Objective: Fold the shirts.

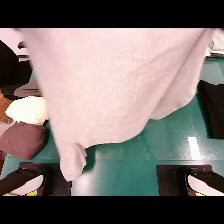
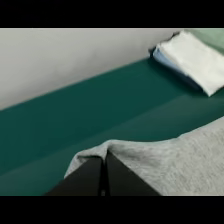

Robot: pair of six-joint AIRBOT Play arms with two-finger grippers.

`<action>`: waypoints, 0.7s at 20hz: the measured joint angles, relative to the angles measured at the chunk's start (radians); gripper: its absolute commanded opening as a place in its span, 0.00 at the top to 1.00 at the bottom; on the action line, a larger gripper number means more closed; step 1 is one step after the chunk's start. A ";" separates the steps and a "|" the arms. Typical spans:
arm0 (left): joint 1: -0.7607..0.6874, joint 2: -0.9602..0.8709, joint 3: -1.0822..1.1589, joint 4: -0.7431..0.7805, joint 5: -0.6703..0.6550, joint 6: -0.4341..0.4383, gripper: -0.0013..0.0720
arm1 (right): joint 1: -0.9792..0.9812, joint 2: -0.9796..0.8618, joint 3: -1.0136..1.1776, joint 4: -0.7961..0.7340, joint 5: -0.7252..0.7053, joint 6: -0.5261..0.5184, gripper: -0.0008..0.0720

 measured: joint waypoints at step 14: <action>0.028 -0.671 0.002 0.016 -0.110 -0.086 0.24 | -0.117 -0.612 0.000 0.071 0.081 -0.024 0.45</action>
